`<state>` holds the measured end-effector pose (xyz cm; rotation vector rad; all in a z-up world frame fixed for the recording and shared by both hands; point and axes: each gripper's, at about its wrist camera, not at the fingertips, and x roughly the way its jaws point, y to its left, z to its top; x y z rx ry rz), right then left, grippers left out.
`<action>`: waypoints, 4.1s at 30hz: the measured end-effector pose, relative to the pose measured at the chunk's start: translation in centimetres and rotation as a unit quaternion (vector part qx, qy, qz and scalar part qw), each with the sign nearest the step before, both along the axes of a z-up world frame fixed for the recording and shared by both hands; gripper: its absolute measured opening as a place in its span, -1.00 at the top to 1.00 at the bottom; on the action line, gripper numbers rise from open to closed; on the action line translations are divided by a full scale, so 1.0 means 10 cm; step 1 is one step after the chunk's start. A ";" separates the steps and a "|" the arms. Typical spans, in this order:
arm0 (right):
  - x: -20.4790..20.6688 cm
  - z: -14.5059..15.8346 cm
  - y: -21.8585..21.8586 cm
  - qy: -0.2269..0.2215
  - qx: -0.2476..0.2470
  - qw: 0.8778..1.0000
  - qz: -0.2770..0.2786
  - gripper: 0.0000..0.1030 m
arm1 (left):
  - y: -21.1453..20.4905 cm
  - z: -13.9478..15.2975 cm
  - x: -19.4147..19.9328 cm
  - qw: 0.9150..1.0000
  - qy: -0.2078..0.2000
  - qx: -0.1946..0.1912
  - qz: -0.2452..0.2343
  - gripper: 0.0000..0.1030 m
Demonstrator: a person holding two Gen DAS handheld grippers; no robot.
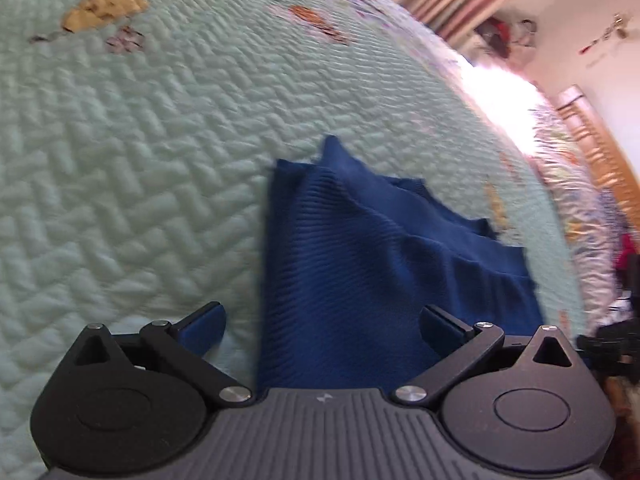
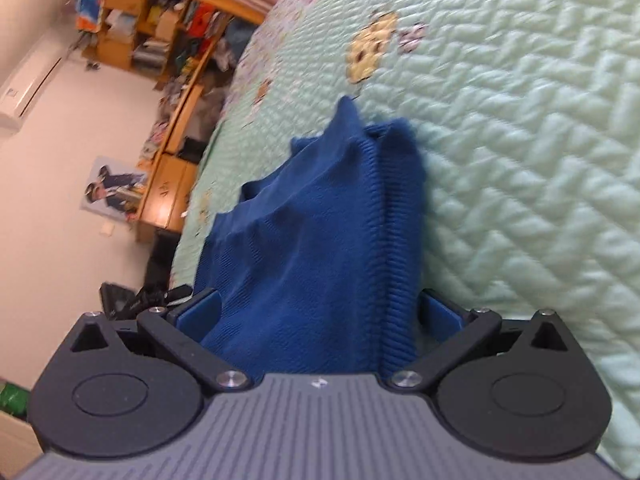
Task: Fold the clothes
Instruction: 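Grasp the folded sweater edges with both grippers, then lift the folded sweater with both grippers and carry it off the bed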
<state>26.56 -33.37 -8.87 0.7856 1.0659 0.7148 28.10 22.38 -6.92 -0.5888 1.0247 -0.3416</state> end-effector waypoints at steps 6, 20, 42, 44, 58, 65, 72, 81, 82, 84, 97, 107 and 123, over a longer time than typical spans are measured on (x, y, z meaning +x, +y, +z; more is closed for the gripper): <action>0.05 -0.03 0.17 -0.008 0.031 0.997 0.066 -1.00 | 0.13 -0.25 0.12 0.990 -0.003 -0.142 -0.022 -0.98; 0.19 -0.02 0.45 -0.021 0.053 0.991 0.124 -0.98 | -0.60 -0.26 0.31 0.989 -0.015 -0.112 -0.094 -0.86; -0.96 0.23 -0.04 -0.051 0.240 0.965 -0.090 0.62 | -0.93 0.59 -0.34 0.983 -0.068 -0.162 -0.058 0.65; -1.26 0.35 -0.17 -0.063 0.259 0.959 -0.100 0.62 | -1.14 0.72 -0.53 0.980 -0.068 -0.168 -0.083 0.65; -4.21 1.05 -2.40 -0.177 0.319 0.888 -0.281 0.62 | -4.39 0.91 -1.67 0.904 0.009 -0.246 -0.350 0.65; -5.61 1.13 -3.68 -0.213 0.257 0.846 -0.415 0.62 | -6.65 0.83 -2.27 0.841 0.060 -0.263 -0.468 0.65; -6.46 0.94 -4.47 -0.256 0.219 0.783 -0.523 0.62 | -8.51 0.74 -2.85 0.797 0.088 -0.251 -0.542 0.64; -7.27 -0.24 -4.86 -0.227 0.159 0.686 -0.673 0.60 | -9.63 -0.05 -3.28 0.816 0.105 -0.158 -0.546 0.45; -7.30 -0.40 -4.86 -0.216 0.158 0.681 -0.682 0.60 | -9.64 -0.13 -3.29 0.821 0.098 -0.141 -0.544 0.43; -7.37 -0.68 -4.87 -0.198 0.156 0.670 -0.698 0.61 | -9.62 -0.21 -3.27 0.832 0.075 -0.115 -0.537 0.43; -7.87 -1.14 -4.58 -0.090 0.141 0.633 -0.756 -0.25 | -8.84 0.33 -2.56 0.900 -0.011 -0.029 -0.435 -0.86; -7.91 -1.28 -4.36 -0.052 0.143 0.637 -0.756 -0.41 | -7.72 0.37 -2.54 0.901 0.017 -0.073 -0.427 -0.86; -8.19 -1.32 -3.74 0.023 0.151 0.603 -0.783 -0.57 | -6.40 0.50 -2.65 0.908 -0.001 -0.094 -0.408 -0.87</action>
